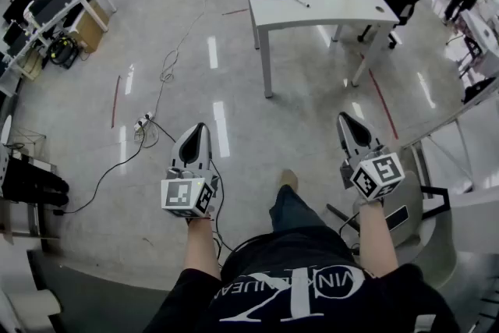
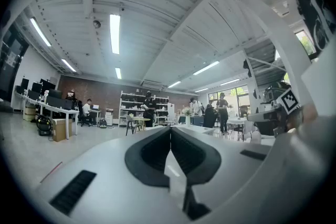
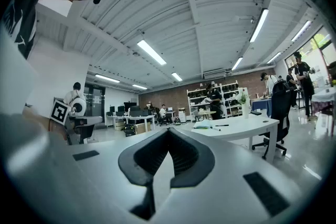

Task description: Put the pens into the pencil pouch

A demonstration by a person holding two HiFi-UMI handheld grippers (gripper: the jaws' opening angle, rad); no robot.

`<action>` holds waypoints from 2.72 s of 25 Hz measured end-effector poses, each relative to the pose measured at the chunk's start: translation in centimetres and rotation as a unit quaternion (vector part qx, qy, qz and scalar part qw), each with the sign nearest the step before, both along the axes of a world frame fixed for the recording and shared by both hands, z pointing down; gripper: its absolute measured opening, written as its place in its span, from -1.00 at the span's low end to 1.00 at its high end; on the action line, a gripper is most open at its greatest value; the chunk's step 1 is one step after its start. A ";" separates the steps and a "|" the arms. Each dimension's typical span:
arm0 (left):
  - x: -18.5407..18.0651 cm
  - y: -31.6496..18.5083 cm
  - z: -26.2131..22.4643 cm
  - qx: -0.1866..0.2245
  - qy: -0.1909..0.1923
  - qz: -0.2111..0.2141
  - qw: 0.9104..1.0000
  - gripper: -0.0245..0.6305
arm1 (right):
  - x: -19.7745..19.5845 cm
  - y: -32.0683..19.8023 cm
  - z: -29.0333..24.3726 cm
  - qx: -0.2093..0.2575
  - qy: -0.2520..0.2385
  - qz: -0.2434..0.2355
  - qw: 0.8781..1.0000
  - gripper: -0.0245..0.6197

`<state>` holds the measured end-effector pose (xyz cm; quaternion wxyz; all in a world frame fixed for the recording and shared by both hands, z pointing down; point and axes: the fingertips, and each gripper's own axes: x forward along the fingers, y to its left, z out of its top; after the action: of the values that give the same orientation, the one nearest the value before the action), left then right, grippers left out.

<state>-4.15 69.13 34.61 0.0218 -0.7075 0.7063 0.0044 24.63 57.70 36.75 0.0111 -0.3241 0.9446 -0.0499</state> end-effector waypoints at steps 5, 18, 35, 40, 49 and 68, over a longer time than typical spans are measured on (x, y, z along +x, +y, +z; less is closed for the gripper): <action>-1.8 -5.4 -0.2 0.002 0.012 -0.008 1.000 -0.91 | -1.1 -4.8 -0.2 0.011 0.005 -0.002 1.000 -0.90; -4.3 -18.7 -1.2 -0.014 0.016 -0.001 1.000 -0.91 | -3.4 -18.3 0.1 -0.012 0.013 0.022 1.000 -0.90; -5.5 -30.9 -2.4 0.008 0.018 0.008 1.000 -0.56 | -4.5 -30.1 0.0 -0.024 -0.004 0.008 1.000 -0.46; -5.5 -33.0 -2.4 0.005 0.014 0.019 1.000 -0.56 | -4.4 -31.5 0.6 -0.036 -0.008 0.010 0.999 -0.46; -7.9 -39.8 -0.6 -0.004 0.017 0.040 0.999 -0.56 | -5.7 -36.5 2.4 -0.048 -0.007 0.026 0.998 -0.46; -13.9 -62.5 5.2 -0.073 0.070 0.140 0.985 -0.56 | -14.3 -50.4 7.2 -0.121 0.040 0.073 0.989 -0.45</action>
<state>-18.01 6.61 39.81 -0.0803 -0.7973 0.5982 0.0059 10.37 7.31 44.00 -0.0629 -0.3933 0.9049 -0.1501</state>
